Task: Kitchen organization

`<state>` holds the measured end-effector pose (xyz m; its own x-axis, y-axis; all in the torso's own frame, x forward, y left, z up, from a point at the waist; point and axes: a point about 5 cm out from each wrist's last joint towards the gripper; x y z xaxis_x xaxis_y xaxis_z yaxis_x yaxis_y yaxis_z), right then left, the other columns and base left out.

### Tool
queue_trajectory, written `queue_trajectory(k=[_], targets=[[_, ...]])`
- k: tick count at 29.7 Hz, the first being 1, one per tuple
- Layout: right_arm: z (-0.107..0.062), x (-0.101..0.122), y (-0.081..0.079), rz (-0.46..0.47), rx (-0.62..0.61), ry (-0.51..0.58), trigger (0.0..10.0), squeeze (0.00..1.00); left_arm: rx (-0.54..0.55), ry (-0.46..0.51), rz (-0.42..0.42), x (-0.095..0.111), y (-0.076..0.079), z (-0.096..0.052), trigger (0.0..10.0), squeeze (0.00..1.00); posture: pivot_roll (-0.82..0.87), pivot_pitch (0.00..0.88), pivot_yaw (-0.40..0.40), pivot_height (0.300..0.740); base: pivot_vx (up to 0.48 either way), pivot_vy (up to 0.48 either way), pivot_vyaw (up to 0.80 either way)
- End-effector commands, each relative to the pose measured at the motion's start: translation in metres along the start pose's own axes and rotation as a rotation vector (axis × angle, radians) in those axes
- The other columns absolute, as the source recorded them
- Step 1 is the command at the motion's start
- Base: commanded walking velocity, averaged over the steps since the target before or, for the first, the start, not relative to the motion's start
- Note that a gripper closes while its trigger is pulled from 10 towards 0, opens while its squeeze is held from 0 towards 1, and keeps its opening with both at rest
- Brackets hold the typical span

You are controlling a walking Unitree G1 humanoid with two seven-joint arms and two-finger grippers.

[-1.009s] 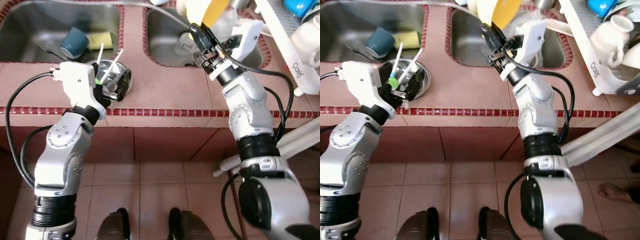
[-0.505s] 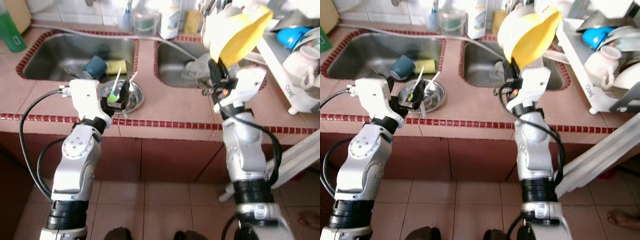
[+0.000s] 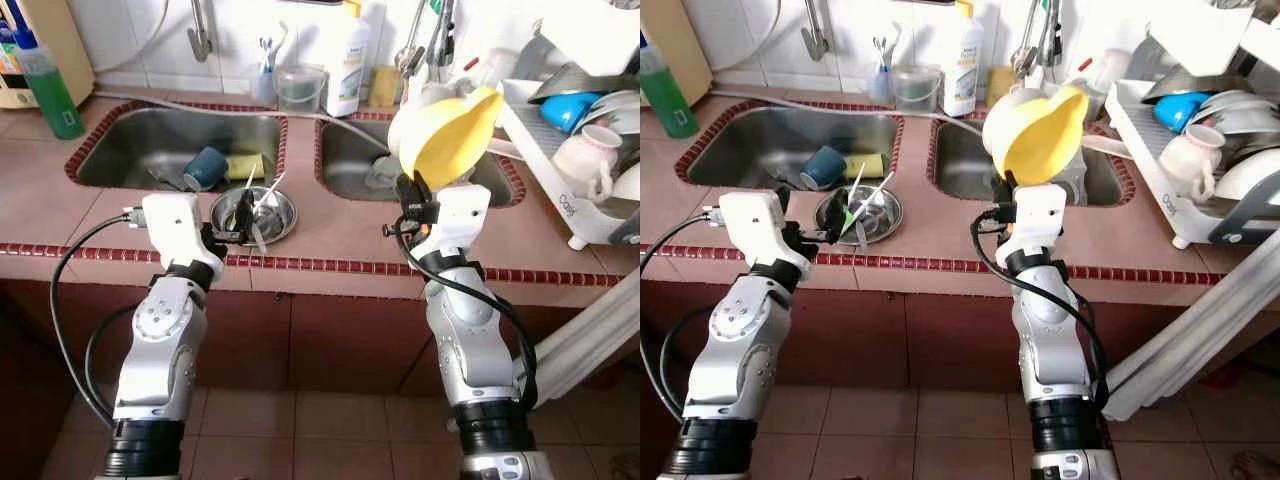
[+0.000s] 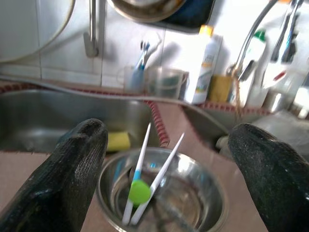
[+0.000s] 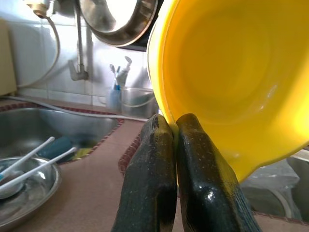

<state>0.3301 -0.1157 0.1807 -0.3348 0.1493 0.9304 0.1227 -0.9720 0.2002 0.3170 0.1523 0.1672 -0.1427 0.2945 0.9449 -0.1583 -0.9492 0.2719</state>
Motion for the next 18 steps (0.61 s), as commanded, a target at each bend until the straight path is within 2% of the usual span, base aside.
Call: queue_trajectory(k=[1,2,5,12,18], targets=[[0.001,0.006,0.002,-0.018,-0.005,0.019,10.0,0.00,0.004,-0.005,0.025,0.000,0.002,0.004,10.0,0.00,-0.01,0.000,-0.011,0.740,0.000,0.000,0.00],[0.001,0.006,0.004,-0.028,-0.009,0.017,10.0,0.00,0.012,-0.017,0.020,-0.001,0.001,0.006,10.0,0.00,-0.01,0.000,-0.010,0.740,0.000,0.000,0.00],[0.001,0.004,0.005,-0.047,-0.015,0.011,10.0,0.00,0.022,-0.002,0.086,-0.002,-0.003,0.006,10.0,0.00,-0.02,0.000,-0.007,0.740,0.000,0.000,0.00],[-0.002,-0.003,0.003,-0.042,0.006,-0.012,10.0,0.00,-0.032,-0.062,0.048,-0.011,0.002,0.004,10.0,0.00,-0.02,0.000,-0.003,0.740,0.000,0.000,0.00],[-0.005,-0.003,0.002,-0.036,0.008,-0.017,10.0,0.00,-0.039,-0.067,0.045,-0.013,0.003,0.002,10.0,0.00,-0.02,0.000,-0.001,0.740,0.000,0.000,0.00]])
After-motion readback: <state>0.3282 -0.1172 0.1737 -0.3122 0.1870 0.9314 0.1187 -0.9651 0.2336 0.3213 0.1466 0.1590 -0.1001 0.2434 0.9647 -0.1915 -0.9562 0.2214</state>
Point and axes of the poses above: a point about 5 cm out from each wrist's last joint towards the gripper, its own z axis pointing out of the wrist towards the gripper, its own x axis along the axis of the wrist's last joint, y = z × x, and after that the axes turned 11 degrees about -z, right-handed
